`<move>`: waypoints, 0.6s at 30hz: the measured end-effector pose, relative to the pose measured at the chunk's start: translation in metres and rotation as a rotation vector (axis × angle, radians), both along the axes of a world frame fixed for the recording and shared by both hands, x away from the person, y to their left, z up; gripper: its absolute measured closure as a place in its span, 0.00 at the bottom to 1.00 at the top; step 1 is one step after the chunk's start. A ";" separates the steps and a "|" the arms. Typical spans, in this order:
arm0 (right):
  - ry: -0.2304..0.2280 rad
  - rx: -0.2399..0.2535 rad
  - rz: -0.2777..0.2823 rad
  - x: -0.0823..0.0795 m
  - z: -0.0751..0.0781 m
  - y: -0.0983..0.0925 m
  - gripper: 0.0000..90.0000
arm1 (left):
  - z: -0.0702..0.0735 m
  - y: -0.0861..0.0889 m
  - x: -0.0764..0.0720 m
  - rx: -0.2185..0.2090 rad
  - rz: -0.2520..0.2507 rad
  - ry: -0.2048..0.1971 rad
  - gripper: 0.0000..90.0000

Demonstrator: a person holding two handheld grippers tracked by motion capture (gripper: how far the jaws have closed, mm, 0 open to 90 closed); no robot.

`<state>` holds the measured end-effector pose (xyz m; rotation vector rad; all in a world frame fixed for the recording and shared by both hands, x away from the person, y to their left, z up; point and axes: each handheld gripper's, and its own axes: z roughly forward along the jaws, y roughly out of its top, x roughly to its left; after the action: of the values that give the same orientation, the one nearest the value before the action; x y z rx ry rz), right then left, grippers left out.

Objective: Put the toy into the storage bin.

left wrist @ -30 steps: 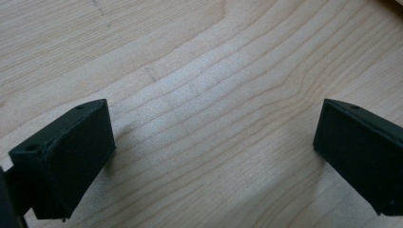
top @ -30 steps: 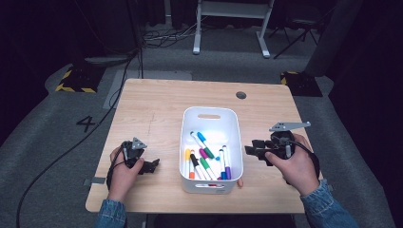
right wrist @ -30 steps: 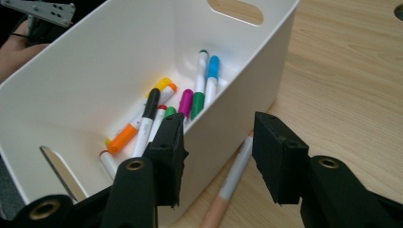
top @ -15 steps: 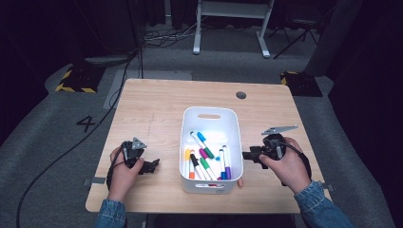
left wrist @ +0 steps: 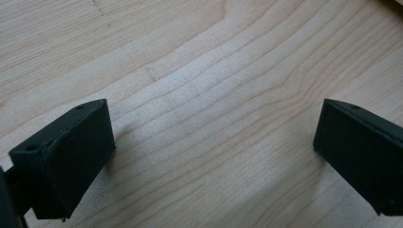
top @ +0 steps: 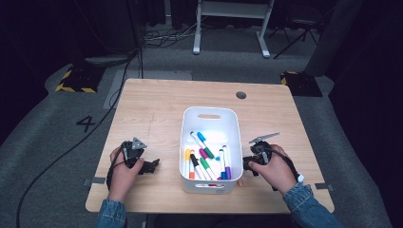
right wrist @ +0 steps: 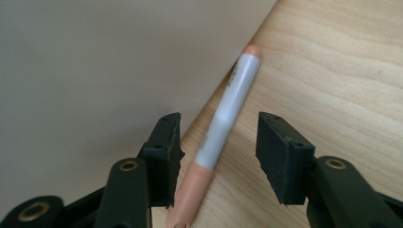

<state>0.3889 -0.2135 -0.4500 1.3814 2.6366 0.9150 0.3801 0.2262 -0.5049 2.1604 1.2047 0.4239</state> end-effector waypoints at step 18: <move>0.043 -0.143 -0.055 0.003 -0.019 0.000 0.85 | 0.000 0.000 0.000 -0.001 -0.002 -0.001 0.00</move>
<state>0.3921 -0.2134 -0.4688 1.4462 2.6218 0.6832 0.3803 0.2262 -0.5050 2.1600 1.2017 0.4237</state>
